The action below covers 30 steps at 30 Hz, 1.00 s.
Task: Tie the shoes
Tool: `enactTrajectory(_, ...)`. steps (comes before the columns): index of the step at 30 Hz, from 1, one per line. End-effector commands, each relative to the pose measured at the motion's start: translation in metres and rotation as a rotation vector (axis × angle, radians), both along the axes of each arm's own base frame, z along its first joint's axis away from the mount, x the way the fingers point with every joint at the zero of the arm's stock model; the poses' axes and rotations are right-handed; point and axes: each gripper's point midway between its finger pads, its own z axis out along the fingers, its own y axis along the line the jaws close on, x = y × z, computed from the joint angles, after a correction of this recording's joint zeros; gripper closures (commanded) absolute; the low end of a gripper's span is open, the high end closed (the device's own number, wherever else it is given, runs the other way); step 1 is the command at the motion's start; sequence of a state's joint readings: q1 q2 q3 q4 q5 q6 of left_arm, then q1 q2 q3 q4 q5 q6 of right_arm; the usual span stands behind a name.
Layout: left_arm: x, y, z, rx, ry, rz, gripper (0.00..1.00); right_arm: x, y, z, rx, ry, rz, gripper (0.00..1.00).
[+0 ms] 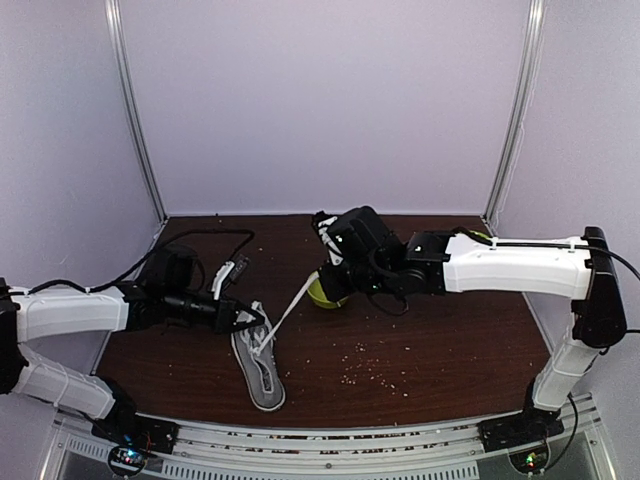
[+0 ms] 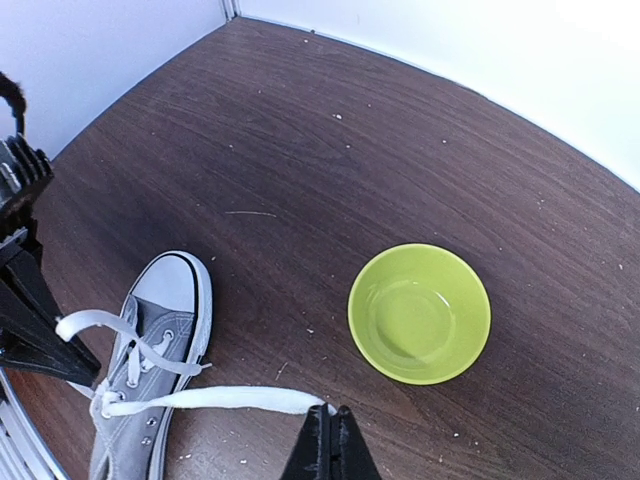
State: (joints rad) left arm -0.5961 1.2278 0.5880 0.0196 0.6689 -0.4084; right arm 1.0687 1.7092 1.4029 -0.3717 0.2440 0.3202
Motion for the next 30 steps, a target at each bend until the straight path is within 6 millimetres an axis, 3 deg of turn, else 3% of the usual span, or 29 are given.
enactTrajectory(1,0.007,-0.006,0.005,-0.003,-0.034,-0.016,0.99,0.003,0.012,0.027,0.079,-0.031,0.033,1.00)
enactTrajectory(12,0.016,-0.015,-0.003,0.011,-0.035,-0.052,0.88,0.005,0.054,0.044,0.177,-0.013,0.138,1.00)
enactTrajectory(30,0.024,-0.024,-0.013,0.005,-0.008,-0.063,0.78,0.008,0.062,0.045,0.202,-0.005,0.164,1.00)
